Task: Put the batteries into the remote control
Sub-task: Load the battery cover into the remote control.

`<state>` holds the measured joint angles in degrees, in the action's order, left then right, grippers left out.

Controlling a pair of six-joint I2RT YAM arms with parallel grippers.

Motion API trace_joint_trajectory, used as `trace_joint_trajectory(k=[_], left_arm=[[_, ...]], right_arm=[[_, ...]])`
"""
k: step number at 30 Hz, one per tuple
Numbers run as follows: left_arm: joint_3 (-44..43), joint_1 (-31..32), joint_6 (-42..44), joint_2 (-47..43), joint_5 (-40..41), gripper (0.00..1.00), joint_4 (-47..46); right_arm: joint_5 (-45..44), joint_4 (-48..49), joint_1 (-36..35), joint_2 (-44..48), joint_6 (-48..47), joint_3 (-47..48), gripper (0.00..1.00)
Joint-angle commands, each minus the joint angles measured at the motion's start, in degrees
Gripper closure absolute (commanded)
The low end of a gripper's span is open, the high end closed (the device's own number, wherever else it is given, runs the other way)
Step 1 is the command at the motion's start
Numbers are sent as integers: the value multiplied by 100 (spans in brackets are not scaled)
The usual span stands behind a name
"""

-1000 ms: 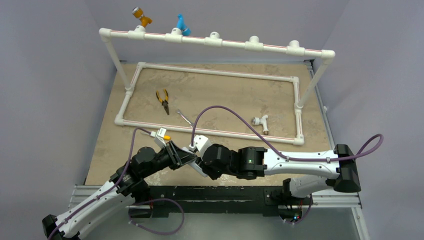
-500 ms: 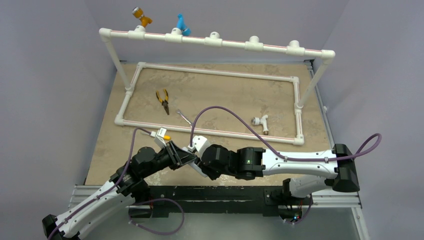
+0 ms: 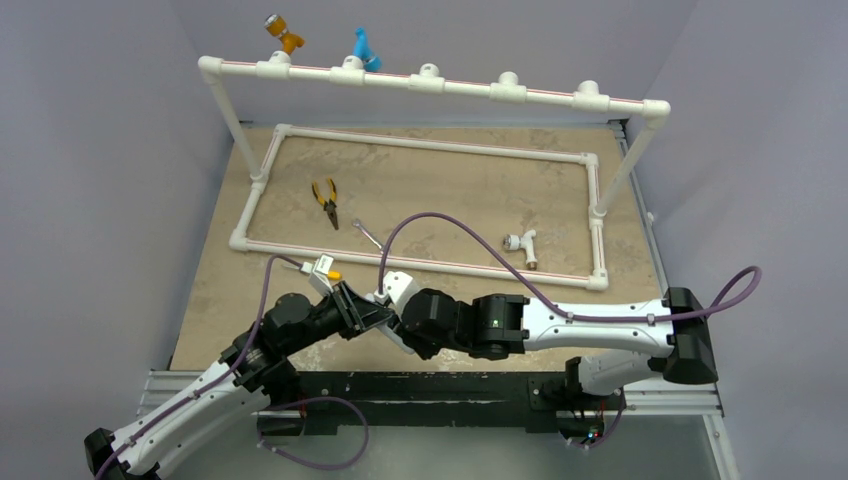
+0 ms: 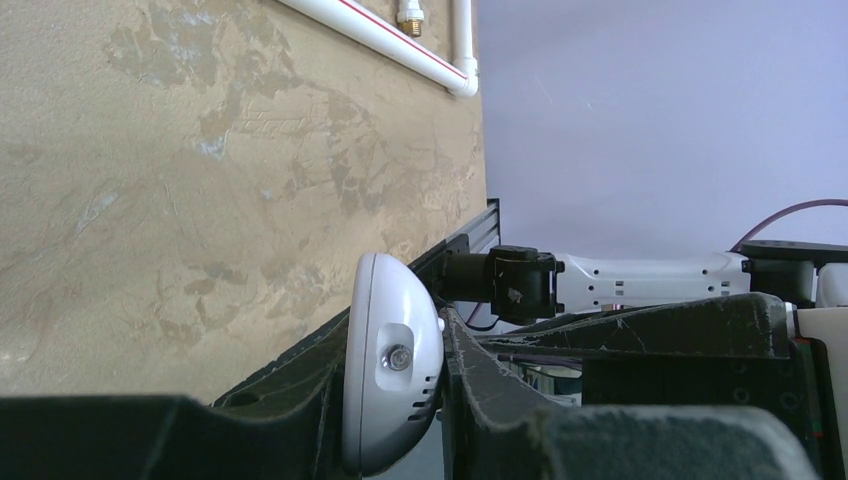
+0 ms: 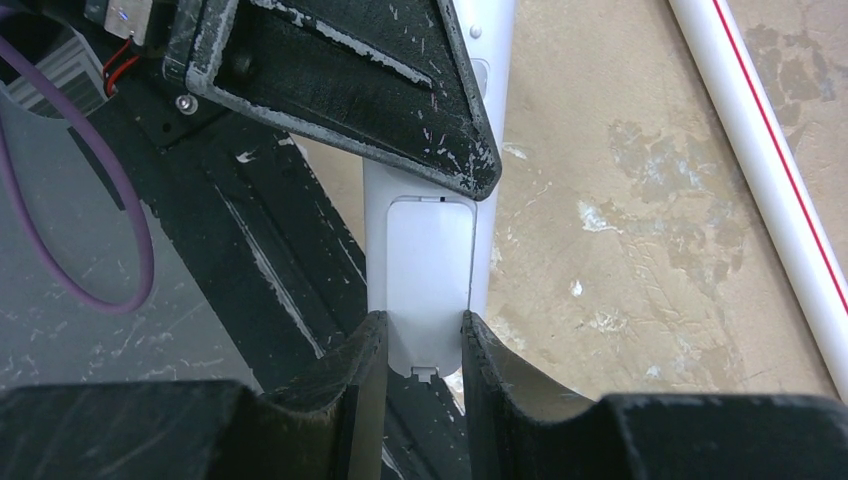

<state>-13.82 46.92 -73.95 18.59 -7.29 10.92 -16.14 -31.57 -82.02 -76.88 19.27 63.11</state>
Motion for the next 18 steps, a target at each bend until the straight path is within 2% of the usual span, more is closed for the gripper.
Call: trace_joint_trajectory(k=[1, 8, 18], left_arm=[[-147, 1, -95, -15, -149, 100, -544], [-110, -1, -134, 40, -187, 100, -681], [-48, -3, -181, -9, -203, 100, -739]], right_arm=[[-99, 256, -29, -79, -95, 302, 74], [-79, 324, -31, -131, -96, 339, 72], [-147, 266, -32, -180, -98, 373, 60]])
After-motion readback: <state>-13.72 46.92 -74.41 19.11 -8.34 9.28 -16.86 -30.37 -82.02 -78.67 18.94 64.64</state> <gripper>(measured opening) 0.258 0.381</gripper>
